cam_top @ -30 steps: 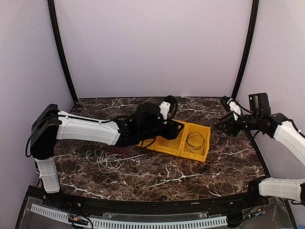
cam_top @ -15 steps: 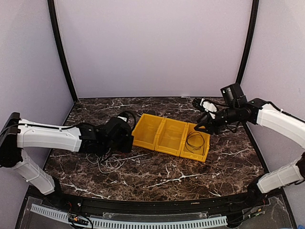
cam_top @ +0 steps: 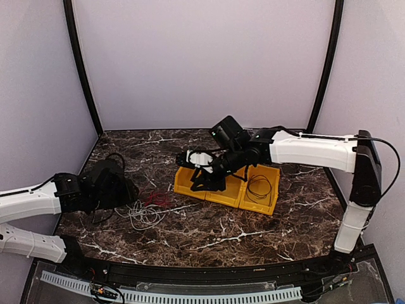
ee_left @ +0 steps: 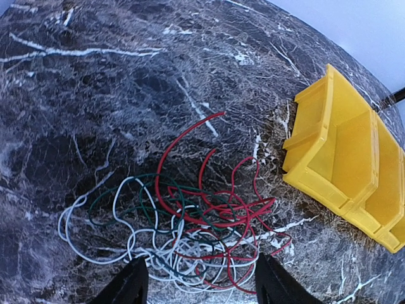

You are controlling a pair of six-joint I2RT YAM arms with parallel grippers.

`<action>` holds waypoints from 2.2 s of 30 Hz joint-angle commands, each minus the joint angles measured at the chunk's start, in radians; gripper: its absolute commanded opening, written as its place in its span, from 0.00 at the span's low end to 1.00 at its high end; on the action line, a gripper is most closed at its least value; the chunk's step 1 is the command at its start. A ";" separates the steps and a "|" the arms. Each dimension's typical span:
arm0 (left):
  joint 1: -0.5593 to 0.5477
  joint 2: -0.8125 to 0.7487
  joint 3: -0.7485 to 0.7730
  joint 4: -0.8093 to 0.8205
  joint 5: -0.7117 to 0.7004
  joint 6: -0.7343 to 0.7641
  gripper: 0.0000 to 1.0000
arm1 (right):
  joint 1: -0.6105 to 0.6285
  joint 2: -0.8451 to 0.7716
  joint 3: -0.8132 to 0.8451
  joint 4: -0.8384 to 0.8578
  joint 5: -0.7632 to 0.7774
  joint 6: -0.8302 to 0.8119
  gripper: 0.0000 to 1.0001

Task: Untangle the cables

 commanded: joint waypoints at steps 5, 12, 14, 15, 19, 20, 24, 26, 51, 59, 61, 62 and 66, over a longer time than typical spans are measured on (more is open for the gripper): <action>0.101 -0.105 -0.124 0.107 0.242 -0.229 0.63 | 0.131 0.157 0.158 0.050 0.111 0.023 0.30; 0.114 -0.135 -0.198 0.192 0.231 -0.334 0.52 | 0.138 0.131 0.089 0.095 0.160 0.055 0.30; 0.114 -0.133 -0.204 0.194 0.221 -0.345 0.50 | 0.136 0.122 0.072 0.104 0.163 0.056 0.30; 0.114 -0.128 -0.206 0.196 0.220 -0.348 0.50 | 0.138 0.120 0.070 0.105 0.162 0.059 0.30; 0.114 -0.104 -0.216 0.206 0.252 -0.376 0.50 | 0.140 0.123 0.071 0.102 0.155 0.064 0.31; 0.115 -0.100 -0.225 0.208 0.257 -0.391 0.50 | 0.139 0.125 0.072 0.100 0.154 0.063 0.31; 0.115 -0.109 -0.273 0.253 0.255 -0.434 0.52 | 0.140 0.129 0.071 0.098 0.147 0.064 0.31; 0.116 -0.113 -0.284 0.275 0.234 -0.438 0.52 | 0.143 0.130 0.067 0.096 0.148 0.067 0.31; 0.127 -0.091 -0.204 0.224 0.228 -0.475 0.49 | 0.215 0.102 0.013 0.095 0.269 0.021 0.32; 0.128 -0.009 -0.153 0.233 0.221 -0.465 0.49 | 0.142 0.040 -0.031 0.123 0.250 0.027 0.32; 0.128 -0.001 -0.148 0.235 0.221 -0.484 0.49 | 0.125 0.026 -0.038 0.127 0.225 0.035 0.32; 0.128 -0.004 -0.157 0.242 0.220 -0.491 0.48 | 0.119 0.022 -0.040 0.130 0.216 0.037 0.32; 0.128 -0.011 -0.185 0.262 0.201 -0.513 0.48 | 0.111 0.011 -0.054 0.141 0.211 0.036 0.32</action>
